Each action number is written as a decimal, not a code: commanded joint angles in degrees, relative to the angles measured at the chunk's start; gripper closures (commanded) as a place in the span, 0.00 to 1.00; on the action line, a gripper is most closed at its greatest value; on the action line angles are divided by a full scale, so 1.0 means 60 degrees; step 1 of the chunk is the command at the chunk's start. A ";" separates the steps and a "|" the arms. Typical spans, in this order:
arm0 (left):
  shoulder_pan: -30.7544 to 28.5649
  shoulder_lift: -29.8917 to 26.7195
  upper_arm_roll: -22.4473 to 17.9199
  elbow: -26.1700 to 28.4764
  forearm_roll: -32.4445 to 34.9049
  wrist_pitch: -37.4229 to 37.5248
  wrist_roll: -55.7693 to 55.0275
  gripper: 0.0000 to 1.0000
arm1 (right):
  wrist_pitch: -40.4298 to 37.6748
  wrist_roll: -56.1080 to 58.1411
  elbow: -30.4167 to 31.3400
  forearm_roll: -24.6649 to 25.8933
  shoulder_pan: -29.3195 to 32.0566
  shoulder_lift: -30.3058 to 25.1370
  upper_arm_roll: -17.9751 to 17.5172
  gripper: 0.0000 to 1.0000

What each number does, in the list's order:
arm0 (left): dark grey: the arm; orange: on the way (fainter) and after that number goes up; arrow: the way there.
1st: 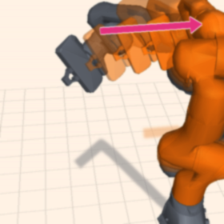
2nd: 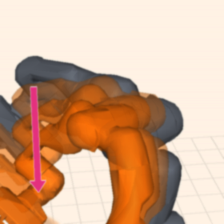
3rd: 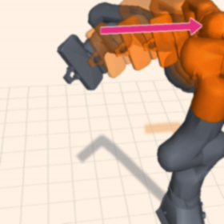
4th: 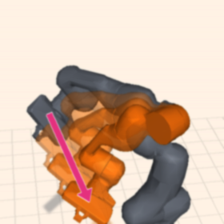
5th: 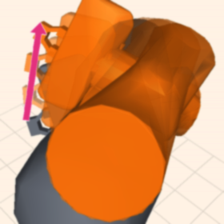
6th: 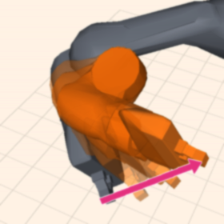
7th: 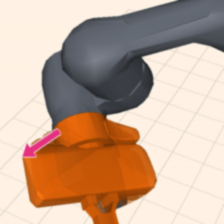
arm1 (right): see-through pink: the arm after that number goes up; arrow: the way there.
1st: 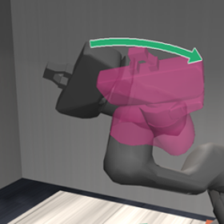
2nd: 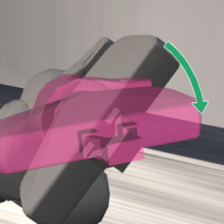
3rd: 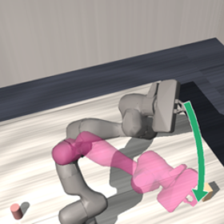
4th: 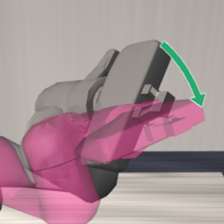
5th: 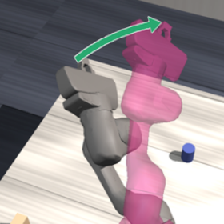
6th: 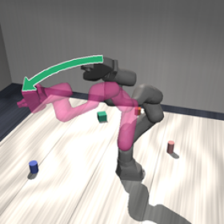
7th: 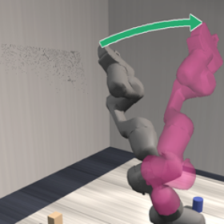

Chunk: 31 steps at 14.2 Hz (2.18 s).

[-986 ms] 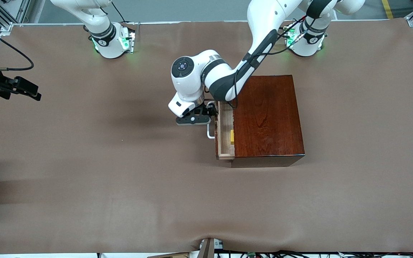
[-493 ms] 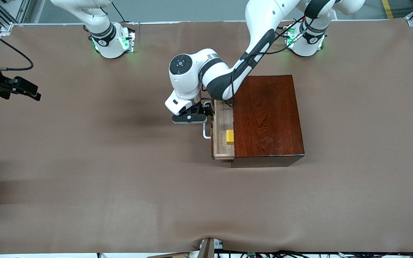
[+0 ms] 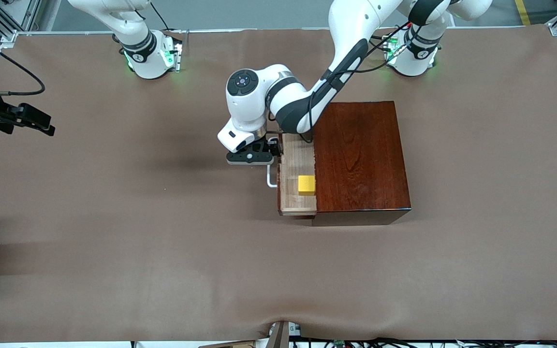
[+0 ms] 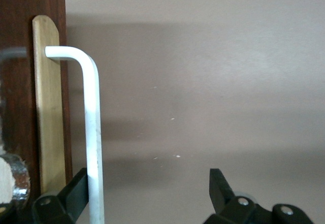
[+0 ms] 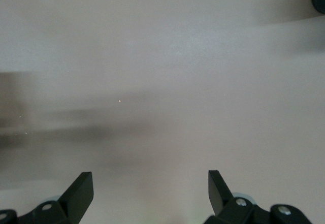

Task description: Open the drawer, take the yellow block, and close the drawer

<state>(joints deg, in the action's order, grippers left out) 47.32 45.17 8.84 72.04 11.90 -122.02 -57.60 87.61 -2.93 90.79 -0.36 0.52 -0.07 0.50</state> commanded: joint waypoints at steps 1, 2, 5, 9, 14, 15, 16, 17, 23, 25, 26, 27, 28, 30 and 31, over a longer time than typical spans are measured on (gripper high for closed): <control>0.0068 0.0425 0.0050 -0.0654 -0.0138 -0.0535 -0.0010 0.00 | -0.0041 -0.0083 0.0102 -0.0087 0.0088 -0.0135 -0.0040 0.00; 0.0068 0.0440 0.0036 -0.0654 -0.0152 -0.0668 0.0091 0.00 | -0.0042 -0.0083 0.0102 -0.0087 0.0088 -0.0135 -0.0040 0.00; 0.0053 0.0440 0.0006 -0.0654 -0.0138 -0.0801 0.0458 0.00 | -0.0041 -0.0083 0.0102 -0.0087 0.0088 -0.0135 -0.0040 0.00; 0.0097 0.0498 0.0035 -0.0668 -0.0152 -0.1166 0.0459 0.00 | -0.0042 -0.0083 0.0102 -0.0087 0.0088 -0.0135 -0.0040 0.00; 0.0361 0.0513 0.0094 -0.0756 -0.0138 -0.1445 0.0429 0.00 | -0.0042 -0.0083 0.0087 -0.0087 0.0088 -0.0135 -0.0040 0.00; 0.0361 0.0513 0.0094 -0.0742 -0.0152 -0.1547 0.0415 0.00 | -0.0042 -0.0083 0.0102 -0.0087 0.0088 -0.0135 -0.0040 0.00; 0.0361 0.0484 0.0079 -0.0727 -0.0138 -0.1548 0.0415 0.00 | -0.0042 -0.0083 0.0102 -0.0073 0.0088 -0.0135 -0.0040 0.00; 0.0361 0.0440 0.0007 -0.0698 -0.0138 -0.1533 0.0415 0.00 | -0.0042 -0.0083 0.0102 -0.0072 0.0088 -0.0135 -0.0040 0.00; 0.0112 0.0206 -0.0067 -0.0639 -0.0152 -0.1095 0.0327 0.00 | -0.0027 -0.0069 0.0073 -0.0014 0.0045 -0.0091 -0.0040 0.00; 0.0068 0.0118 -0.0067 -0.0639 -0.0152 -0.1021 0.0211 0.00 | -0.0041 -0.0068 0.0073 0.0001 0.0044 -0.0091 -0.0054 0.00; -0.0063 0.0016 -0.0053 -0.0639 -0.0167 -0.0992 0.0152 0.00 | -0.0042 -0.0083 0.0058 0.0001 0.0044 -0.0091 -0.0055 0.00; -0.0165 -0.0173 -0.0053 -0.0639 -0.0182 -0.0977 0.0137 0.00 | -0.0027 -0.0098 0.0058 -0.0014 0.0001 -0.0091 -0.0055 0.00; -0.0253 -0.0291 -0.0053 -0.0639 -0.0298 -0.0803 0.0151 0.00 | -0.0027 -0.0098 0.0044 -0.0014 -0.0029 -0.0091 -0.0069 0.00; -0.0618 -0.0817 -0.0067 -0.0639 -0.0503 -0.0538 0.0166 0.00 | -0.0027 -0.0287 0.0058 -0.0072 -0.0014 -0.0106 -0.0069 0.00; -0.0809 -0.1081 -0.0067 -0.0625 -0.0504 -0.0523 0.0151 0.00 | -0.0027 -0.0767 0.0044 -0.0130 -0.0029 -0.0106 -0.0069 0.00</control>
<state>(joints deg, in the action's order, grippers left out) 44.72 42.71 8.13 68.06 9.95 -127.76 -56.65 87.61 -4.01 90.94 -0.36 0.40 -0.06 0.26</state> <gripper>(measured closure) 0.000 0.000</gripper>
